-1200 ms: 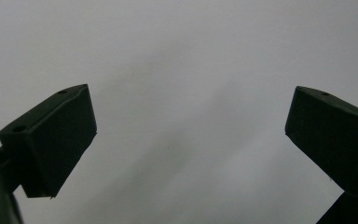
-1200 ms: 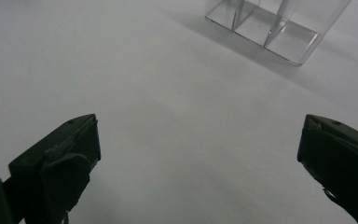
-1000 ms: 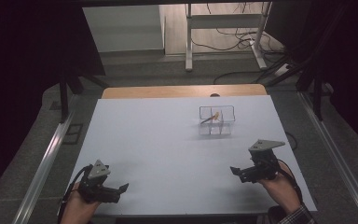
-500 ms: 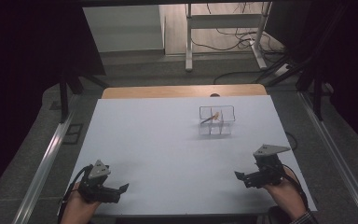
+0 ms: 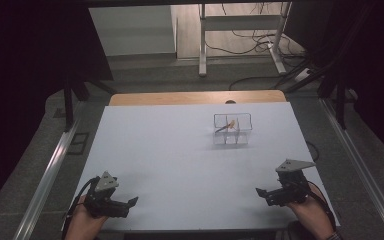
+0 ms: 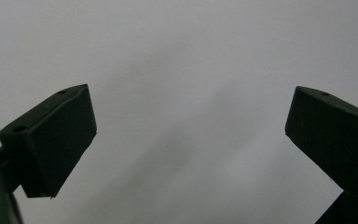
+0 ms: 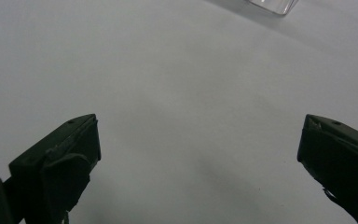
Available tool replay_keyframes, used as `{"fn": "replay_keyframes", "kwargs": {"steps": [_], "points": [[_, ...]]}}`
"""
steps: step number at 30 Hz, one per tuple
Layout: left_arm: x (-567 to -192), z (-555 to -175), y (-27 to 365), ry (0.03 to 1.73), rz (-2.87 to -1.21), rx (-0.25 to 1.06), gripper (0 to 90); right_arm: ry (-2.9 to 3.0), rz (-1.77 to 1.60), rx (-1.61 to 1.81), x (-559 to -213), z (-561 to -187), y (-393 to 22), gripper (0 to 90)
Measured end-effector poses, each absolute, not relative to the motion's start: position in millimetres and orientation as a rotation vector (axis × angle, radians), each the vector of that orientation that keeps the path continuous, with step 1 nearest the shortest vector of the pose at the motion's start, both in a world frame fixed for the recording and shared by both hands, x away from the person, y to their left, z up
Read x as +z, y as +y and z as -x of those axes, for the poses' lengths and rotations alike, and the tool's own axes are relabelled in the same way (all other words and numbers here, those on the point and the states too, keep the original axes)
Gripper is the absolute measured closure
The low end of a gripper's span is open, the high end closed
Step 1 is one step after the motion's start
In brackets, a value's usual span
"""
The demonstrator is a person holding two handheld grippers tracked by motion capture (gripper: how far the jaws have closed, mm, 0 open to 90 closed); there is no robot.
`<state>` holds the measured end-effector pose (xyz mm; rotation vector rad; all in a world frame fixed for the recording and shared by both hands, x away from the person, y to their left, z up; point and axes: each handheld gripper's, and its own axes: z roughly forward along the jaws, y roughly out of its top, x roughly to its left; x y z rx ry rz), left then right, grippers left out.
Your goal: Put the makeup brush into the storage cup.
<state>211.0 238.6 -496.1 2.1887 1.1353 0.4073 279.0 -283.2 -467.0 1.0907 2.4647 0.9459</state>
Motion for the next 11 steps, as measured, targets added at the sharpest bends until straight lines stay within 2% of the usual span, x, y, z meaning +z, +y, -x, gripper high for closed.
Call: {"fn": "replay_keyframes", "kwargs": {"steps": [11], "points": [[-496.4,-211.4,237.9,1.134,-2.191,0.406,2.6,2.474,-1.087,0.933,-466.8,-278.3,-283.1,0.0]]}}
